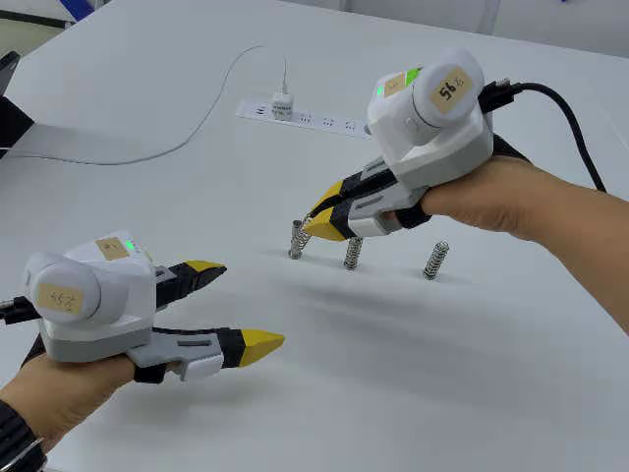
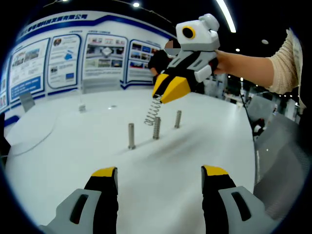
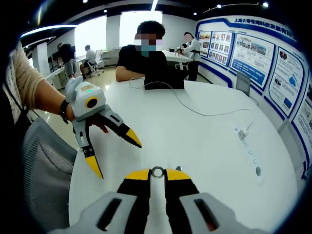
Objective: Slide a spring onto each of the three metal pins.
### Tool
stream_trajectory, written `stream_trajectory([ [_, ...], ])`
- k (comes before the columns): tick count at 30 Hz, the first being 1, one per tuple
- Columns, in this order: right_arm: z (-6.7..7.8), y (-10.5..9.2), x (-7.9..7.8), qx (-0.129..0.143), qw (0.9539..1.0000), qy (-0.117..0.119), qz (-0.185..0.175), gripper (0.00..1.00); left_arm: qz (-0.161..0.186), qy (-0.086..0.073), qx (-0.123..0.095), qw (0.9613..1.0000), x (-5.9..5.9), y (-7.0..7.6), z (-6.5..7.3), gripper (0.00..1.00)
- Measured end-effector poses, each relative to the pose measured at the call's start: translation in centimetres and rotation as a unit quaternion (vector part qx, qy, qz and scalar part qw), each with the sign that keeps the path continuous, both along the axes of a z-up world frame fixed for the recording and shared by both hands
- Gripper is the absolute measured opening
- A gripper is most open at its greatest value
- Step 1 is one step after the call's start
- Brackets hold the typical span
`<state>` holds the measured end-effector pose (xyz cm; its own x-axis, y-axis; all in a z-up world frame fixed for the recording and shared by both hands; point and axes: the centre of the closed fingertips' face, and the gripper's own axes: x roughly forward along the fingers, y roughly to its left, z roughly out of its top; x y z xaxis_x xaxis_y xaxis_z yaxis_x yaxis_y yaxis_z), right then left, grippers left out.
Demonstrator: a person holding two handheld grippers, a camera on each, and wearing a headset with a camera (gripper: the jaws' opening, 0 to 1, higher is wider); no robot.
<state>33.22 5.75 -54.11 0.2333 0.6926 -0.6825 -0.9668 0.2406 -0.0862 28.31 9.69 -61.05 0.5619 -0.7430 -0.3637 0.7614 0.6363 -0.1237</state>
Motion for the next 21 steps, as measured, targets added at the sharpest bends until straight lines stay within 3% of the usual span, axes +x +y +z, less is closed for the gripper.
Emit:
stream_trajectory([
  [15,0.7,0.2,3.2,-0.029,0.9995,-0.008,0.002,0.12,0.006,-0.003,-0.003,1.0,0.2,0.4,0.1,0.71],
  [21,0.6,0.4,3.6,-0.044,0.999,-0.004,0.005,0.12,0.007,-0.004,-0.005,1.0,0.2,0.4,0.3,0.71],
])
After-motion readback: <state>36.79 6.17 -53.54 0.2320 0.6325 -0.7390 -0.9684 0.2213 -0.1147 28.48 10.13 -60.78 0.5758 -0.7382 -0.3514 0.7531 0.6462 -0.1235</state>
